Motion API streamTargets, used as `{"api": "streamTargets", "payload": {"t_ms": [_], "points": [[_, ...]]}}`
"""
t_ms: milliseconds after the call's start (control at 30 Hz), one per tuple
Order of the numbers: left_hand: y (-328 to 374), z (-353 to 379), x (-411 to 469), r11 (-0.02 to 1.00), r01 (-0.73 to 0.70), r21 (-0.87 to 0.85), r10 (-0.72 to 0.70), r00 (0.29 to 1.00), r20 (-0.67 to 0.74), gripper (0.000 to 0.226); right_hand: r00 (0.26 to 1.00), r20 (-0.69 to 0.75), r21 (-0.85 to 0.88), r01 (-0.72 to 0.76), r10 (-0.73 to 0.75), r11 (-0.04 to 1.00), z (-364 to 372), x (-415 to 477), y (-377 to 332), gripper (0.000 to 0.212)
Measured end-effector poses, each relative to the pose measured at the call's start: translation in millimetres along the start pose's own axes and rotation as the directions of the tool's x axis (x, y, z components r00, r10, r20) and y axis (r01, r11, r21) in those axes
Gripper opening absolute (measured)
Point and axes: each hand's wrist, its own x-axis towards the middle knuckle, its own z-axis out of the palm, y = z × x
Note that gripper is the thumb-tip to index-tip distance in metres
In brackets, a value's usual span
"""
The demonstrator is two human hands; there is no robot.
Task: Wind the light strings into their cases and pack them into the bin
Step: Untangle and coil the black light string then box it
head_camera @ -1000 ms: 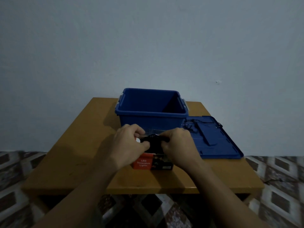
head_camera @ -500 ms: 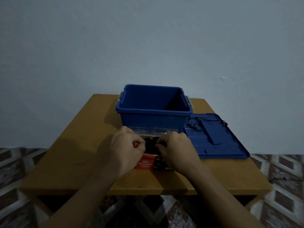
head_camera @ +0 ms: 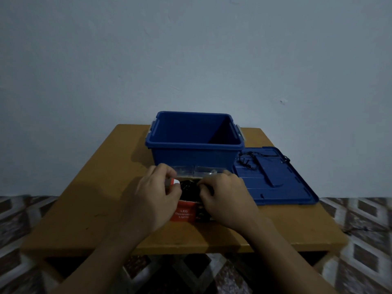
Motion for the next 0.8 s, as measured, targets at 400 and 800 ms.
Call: {"api": "streamTargets", "payload": {"t_ms": [400,800], "points": [[38,-15,25,0.985,-0.165,0.044,0.166,0.986,-0.013,0.011,0.992,-0.119,0.291,-0.005,0.041,0.957,-33,-8,23,0.020],[155,40,103,0.911,-0.394,0.120,0.355,0.899,0.257,0.015,0.898,-0.221,0.300,-0.310,0.381,0.902,-81,12,168,0.018]]}}
